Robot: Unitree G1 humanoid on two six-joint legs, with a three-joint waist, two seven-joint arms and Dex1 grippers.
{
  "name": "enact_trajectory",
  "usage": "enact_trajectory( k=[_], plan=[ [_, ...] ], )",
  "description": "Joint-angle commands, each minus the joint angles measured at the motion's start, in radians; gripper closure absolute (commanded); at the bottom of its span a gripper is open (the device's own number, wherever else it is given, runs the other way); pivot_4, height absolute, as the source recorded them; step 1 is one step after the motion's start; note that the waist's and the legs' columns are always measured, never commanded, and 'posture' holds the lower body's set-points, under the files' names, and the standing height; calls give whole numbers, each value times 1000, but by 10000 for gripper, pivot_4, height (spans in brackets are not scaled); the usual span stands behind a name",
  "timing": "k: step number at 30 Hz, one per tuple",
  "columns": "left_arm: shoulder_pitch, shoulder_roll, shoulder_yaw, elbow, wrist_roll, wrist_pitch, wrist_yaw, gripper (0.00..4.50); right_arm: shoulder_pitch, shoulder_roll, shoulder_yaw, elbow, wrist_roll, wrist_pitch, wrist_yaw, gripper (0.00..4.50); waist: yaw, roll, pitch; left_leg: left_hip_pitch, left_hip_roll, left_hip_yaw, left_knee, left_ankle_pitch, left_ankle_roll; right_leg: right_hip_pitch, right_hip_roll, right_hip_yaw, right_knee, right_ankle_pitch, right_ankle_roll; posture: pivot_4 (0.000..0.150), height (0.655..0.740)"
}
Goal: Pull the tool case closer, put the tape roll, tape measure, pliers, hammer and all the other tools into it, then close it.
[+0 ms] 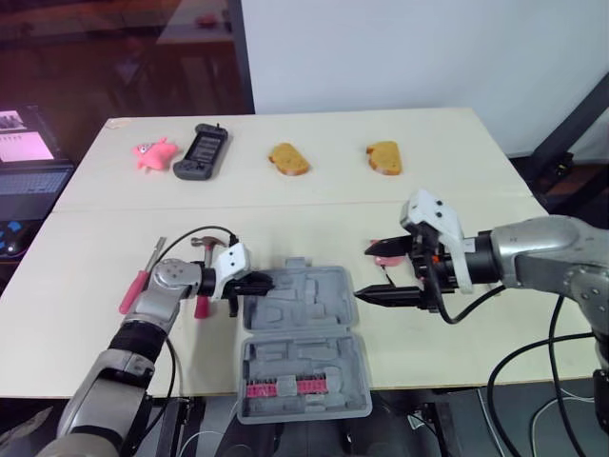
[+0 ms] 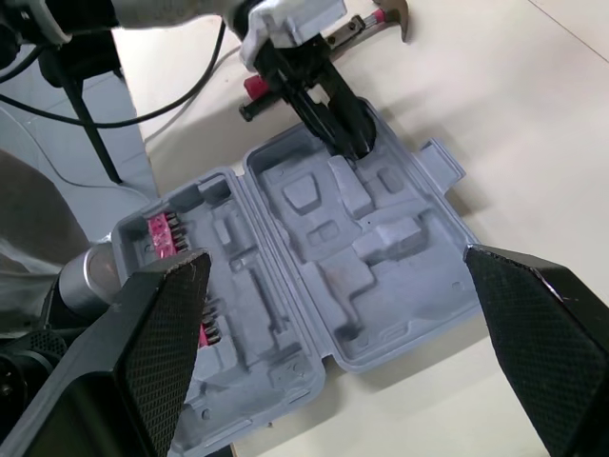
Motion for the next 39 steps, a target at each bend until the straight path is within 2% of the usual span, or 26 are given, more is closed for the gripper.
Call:
enact_trajectory(
  k=[1, 5, 9, 13, 15, 17, 22, 28, 35, 39],
  plan=[
    [0, -5, -22, 107, 51, -54, 19, 38703, -24, -14, -11, -7, 0, -6, 6, 0, 4, 0, 0, 0, 0, 0, 0, 0, 0, 0, 0, 0, 0, 0, 0, 1500, 7400],
    [-14, -16, -11, 107, 31, -58, 6, 38703, -18, -20, -14, -10, -7, -16, 10, 0, 12, 1, -1, 1, 0, 0, 0, 0, 0, 1, 0, 0, 0, 0, 0, 1500, 7400],
    [-39, -9, 56, -33, -67, 47, -10, 38703, 45, -36, 8, -31, -135, -171, 23, 0, 18, 0, -1, 1, 0, 0, 0, 0, 0, 1, 0, 0, 0, 0, 0, 1500, 7400],
    [-36, 45, 121, -203, -135, 182, -7, 38703, 137, -38, 26, 55, -229, -251, 32, 0, 17, -1, 0, 0, 0, 0, 0, 0, 0, 0, 0, 0, 0, 0, 1, 1500, 7400],
    [-13, 89, 150, -294, -167, 246, -11, 33725, 190, -41, 23, 103, -275, -321, 60, 0, 14, -1, 0, 0, 0, 0, 0, 0, 0, 0, 0, 0, 0, 0, 0, 1500, 7400],
    [28, 149, 188, -373, -196, 298, -17, 26589, 248, -35, 3, 159, -313, -398, 89, 0, 9, -1, 0, 0, 0, 1, -1, 0, 0, 0, 0, 0, 0, 1, 0, 1500, 7400],
    [167, 316, 315, -487, -252, 374, -26, 900, 379, -45, -59, 307, -423, -625, 161, 0, -8, 0, 0, 1, 1, 1, -2, 0, 0, -1, 0, 1, 0, 1, 0, 1500, 7400],
    [420, 467, 586, -444, -291, 357, 7, 381, 500, -7, -258, 625, -483, -937, 239, 0, -5, 0, 0, 1, 1, 2, -3, 0, 0, 0, 0, 1, -1, 1, 0, 1500, 7400],
    [612, 495, 859, -277, -337, 288, 24, 381, 516, -7, -316, 930, -574, -1202, 309, 0, -6, 0, 0, 2, 1, 2, -3, 0, -1, 1, 0, 1, -2, 0, -1, 1500, 7400],
    [682, 515, 939, -204, -355, 250, -11, 381, 483, -5, -315, 1007, -590, -1264, 339, 0, -10, 0, 0, 3, 2, 4, -5, 0, -1, -1, 0, 2, -2, 0, -1, 1500, 7400]
  ],
)
